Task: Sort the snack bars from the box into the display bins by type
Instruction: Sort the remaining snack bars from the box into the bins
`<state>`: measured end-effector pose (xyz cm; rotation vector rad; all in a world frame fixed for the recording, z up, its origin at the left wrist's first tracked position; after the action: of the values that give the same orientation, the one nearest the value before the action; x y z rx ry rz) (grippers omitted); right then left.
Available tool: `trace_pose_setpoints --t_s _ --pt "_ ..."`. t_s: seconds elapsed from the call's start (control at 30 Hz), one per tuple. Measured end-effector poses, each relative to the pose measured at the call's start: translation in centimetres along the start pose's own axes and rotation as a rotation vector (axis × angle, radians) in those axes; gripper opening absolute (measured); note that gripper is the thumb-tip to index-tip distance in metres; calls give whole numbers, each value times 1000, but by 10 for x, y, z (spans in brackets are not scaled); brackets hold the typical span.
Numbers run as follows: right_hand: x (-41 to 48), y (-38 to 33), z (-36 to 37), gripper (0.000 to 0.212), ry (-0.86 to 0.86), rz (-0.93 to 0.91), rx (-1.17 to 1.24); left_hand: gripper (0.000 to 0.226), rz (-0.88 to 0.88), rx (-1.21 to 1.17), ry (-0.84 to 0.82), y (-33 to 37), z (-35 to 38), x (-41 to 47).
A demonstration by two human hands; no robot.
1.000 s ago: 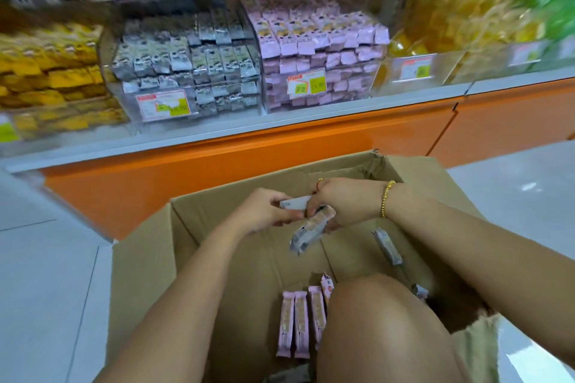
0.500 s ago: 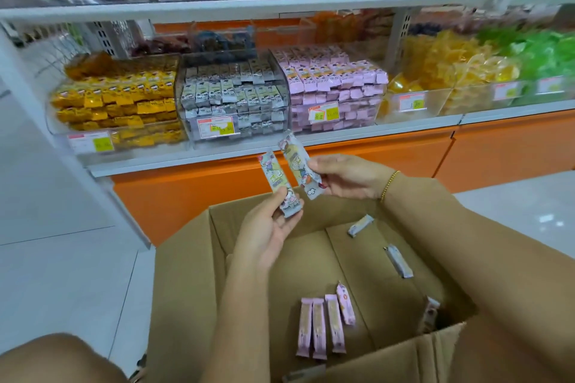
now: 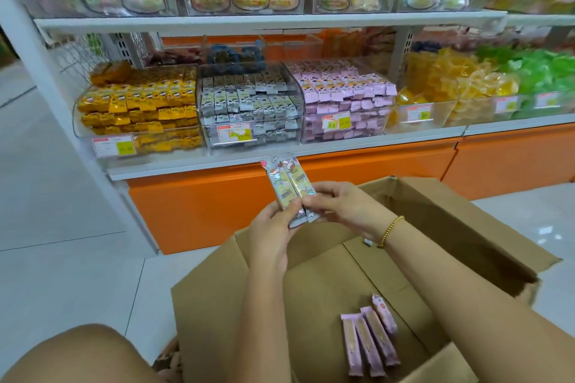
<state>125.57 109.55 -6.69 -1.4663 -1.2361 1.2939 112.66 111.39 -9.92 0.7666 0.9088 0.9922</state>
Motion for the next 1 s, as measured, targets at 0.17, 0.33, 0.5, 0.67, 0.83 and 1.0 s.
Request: trace_pose_setpoints --t_s 0.17,0.33,0.5,0.67,0.83,1.0 --pt "0 -13 -29 30 151 -32 -72 29 -27 1 32 1 -11 -3" --pt "-5 -37 -58 18 2 -99 -271 35 -14 122 -66 15 -8 -6" --pt "-1 -33 -54 31 -131 -133 -74 24 -48 334 -198 21 25 -15" --pt "11 -31 -44 35 -97 -148 115 19 37 361 -60 33 23 -18" --pt "19 -36 -20 34 165 -203 158 18 221 437 151 56 12 -22" --pt "26 -47 5 56 246 -201 27 15 450 671 224 86 10 -13"
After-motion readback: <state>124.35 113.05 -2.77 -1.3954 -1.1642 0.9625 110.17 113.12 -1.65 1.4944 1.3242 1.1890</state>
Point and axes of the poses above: each hand's wrist, its own x-axis towards the middle knuckle, its own z-axis out of the palm, y = z × x, the point moved 5 cm from there along x, towards the middle knuckle, and after that the axes turned 2 degrees about -y, right-handed, at the moved point
